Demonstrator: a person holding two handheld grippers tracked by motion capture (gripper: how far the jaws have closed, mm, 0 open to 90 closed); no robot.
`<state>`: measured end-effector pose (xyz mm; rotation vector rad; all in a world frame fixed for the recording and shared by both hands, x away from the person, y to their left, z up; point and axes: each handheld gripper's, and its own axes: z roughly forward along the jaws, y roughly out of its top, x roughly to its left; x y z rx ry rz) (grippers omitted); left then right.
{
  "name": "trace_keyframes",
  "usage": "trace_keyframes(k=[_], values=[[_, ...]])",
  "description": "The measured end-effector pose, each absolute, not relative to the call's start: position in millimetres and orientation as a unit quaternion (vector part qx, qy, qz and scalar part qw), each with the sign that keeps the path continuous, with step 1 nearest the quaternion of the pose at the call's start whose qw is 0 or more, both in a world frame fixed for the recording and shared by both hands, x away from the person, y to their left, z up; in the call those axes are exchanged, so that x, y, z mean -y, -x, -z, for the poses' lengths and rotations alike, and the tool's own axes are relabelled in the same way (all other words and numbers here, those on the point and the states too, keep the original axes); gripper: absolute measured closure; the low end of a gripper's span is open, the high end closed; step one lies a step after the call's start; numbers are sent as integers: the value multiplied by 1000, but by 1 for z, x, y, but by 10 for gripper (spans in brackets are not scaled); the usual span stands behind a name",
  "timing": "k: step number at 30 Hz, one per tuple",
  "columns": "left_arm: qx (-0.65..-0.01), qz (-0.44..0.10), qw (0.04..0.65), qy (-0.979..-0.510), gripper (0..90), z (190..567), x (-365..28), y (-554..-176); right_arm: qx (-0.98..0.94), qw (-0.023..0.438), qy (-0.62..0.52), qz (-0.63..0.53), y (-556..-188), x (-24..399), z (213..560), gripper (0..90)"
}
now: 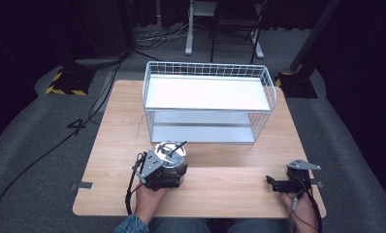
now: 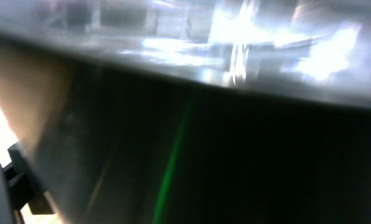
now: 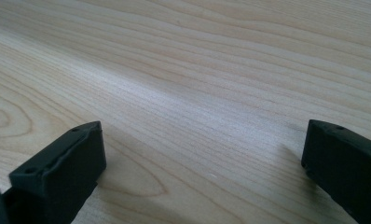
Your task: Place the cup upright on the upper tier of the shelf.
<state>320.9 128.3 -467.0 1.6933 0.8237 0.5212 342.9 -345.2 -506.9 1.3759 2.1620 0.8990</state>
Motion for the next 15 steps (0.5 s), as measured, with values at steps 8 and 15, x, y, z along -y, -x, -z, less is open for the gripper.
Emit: trace_keyframes(k=[8,15], values=[[-350,-224,549,-726,30,464,-128,-321,-778,212,-495,-323,-343,345,507,0],[-355,-218,539,-733,32,461,-128,-322,-773,216,-504,-320,-343,343,507,0]])
